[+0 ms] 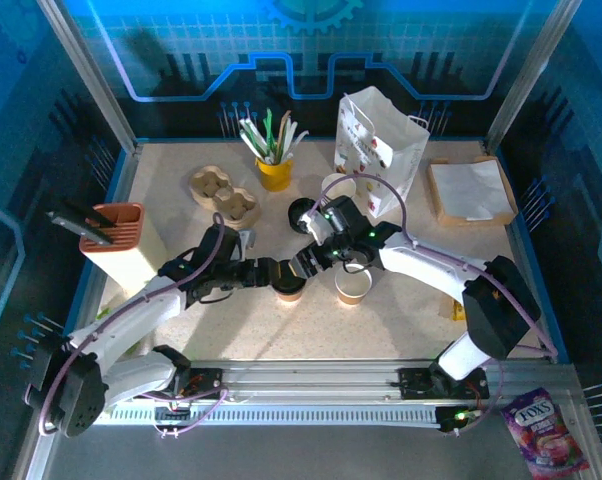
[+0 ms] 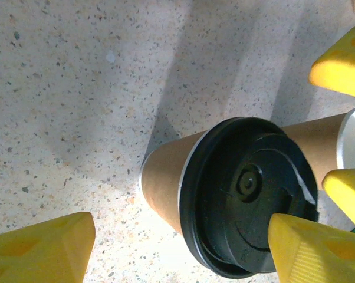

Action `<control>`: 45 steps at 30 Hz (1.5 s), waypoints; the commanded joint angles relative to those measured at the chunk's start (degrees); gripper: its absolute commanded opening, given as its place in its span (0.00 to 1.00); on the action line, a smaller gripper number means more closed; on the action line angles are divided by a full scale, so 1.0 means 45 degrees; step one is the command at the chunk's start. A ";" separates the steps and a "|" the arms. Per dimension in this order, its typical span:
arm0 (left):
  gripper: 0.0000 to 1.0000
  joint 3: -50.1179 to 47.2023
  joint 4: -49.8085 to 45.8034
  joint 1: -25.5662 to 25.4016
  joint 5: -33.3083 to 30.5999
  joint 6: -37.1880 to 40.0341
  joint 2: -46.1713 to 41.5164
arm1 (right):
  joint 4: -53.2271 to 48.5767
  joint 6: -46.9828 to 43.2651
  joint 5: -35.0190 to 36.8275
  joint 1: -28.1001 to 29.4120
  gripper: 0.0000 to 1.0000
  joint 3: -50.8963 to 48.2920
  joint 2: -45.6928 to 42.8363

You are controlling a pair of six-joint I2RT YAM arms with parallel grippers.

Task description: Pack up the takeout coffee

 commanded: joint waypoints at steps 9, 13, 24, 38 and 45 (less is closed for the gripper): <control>0.74 0.0119 -0.0398 -0.0294 0.0129 0.0364 0.0684 | -0.0423 -0.0058 0.0085 -0.0149 0.75 0.0361 0.0864; 0.73 0.0025 -0.0647 -0.0357 -0.0170 0.0327 0.0815 | -0.0428 -0.0102 0.0355 -0.0151 0.73 -0.0048 0.0953; 0.70 -0.0747 -0.0649 -0.0577 -0.0764 0.0050 0.1662 | 0.0016 -0.0095 0.0903 -0.0151 0.68 -0.1388 0.1594; 0.72 -0.0422 0.1342 -0.0395 -0.0355 -0.0745 0.0373 | -0.0135 0.0407 -0.0592 -0.0160 0.71 0.0261 0.0341; 0.74 -0.0513 0.2005 0.0029 0.0083 -0.0816 0.0528 | -0.0573 0.0142 -0.0308 -0.0153 0.74 -0.0245 -0.0266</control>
